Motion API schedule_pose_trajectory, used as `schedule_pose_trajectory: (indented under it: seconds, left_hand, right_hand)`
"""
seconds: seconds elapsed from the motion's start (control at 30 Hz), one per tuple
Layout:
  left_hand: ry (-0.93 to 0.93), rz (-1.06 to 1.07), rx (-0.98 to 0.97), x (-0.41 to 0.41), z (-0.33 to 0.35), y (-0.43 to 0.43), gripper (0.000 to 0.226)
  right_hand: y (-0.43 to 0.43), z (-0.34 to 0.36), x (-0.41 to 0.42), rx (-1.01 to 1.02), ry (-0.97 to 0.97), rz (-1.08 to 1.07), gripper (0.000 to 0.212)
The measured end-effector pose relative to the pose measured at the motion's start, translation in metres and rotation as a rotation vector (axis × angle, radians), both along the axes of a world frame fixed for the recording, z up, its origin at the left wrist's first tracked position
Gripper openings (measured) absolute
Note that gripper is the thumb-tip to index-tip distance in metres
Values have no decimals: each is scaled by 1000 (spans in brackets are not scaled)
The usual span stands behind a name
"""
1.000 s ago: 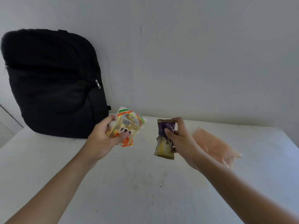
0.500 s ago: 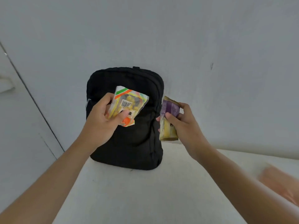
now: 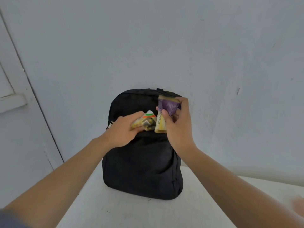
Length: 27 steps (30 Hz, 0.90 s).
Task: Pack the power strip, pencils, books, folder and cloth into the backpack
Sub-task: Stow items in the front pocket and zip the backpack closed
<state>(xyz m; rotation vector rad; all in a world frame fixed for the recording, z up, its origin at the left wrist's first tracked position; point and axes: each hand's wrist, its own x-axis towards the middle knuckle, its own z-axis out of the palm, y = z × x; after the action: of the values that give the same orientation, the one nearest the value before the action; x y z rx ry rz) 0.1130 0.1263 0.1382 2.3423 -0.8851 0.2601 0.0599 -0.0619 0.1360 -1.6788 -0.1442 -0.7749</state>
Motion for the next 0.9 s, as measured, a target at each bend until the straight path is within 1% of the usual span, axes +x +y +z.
schedule_pose_trajectory:
  seconds: [0.07,0.1,0.13,0.2,0.23,0.27,0.3,0.37,0.43,0.47,0.53,0.6,0.67,0.73,0.8,0.83,0.9]
  left_hand:
    - [22,22,123,3,1,10,9]
    - [41,40,208,3,3,15,10]
    - [64,59,294,4,6,18,15]
    - [107,95,405,3,13,21,27]
    - [120,106,432,3,16,22,28]
    - [136,109,450,4,18,22,27]
    - [153,106,464,5,19,22,31]
    - [160,84,470,3,22,20,51]
    - [127,55,482,-1,22,17,69]
    - [100,38,497,-3,23,17,70]
    - [23,39,537,-4,25,19,59]
    - [10,62,581,-3,29,25,59]
    - [59,51,567,-2,32,33,54]
    - [66,-2,544,-2,32,35,37]
    - [54,-65,518,-4,29,35,23]
    - [34,-93,508,-5,27,34,21]
    - [-83,-137,510,-8,23,34,23]
  right_hand:
    - [-4,-17,7,-83,34,-26,33]
    - [-7,-25,8,-120,57,-20,31]
    - [-10,-31,10,-172,73,-13,30]
    - [-11,-38,11,-311,61,-23,27]
    - [-9,-37,10,-364,38,-39,26]
    - [-7,-34,11,-384,19,-59,26]
    - [-6,-29,11,-373,10,-72,26]
    - [-6,-20,17,-371,11,-109,25]
    - [-6,-16,21,-497,-5,-124,28]
    - [-5,-16,21,-589,-10,-113,30]
    - [-2,-20,17,-761,15,-84,28]
    - [0,-23,13,-874,82,-43,25]
    - [1,-22,10,-924,155,-3,17]
    - [1,-19,8,-941,192,11,12]
    - [1,-15,5,-949,215,35,11]
    - [2,-13,3,-956,223,56,11]
    - [3,-9,-2,-986,230,79,11]
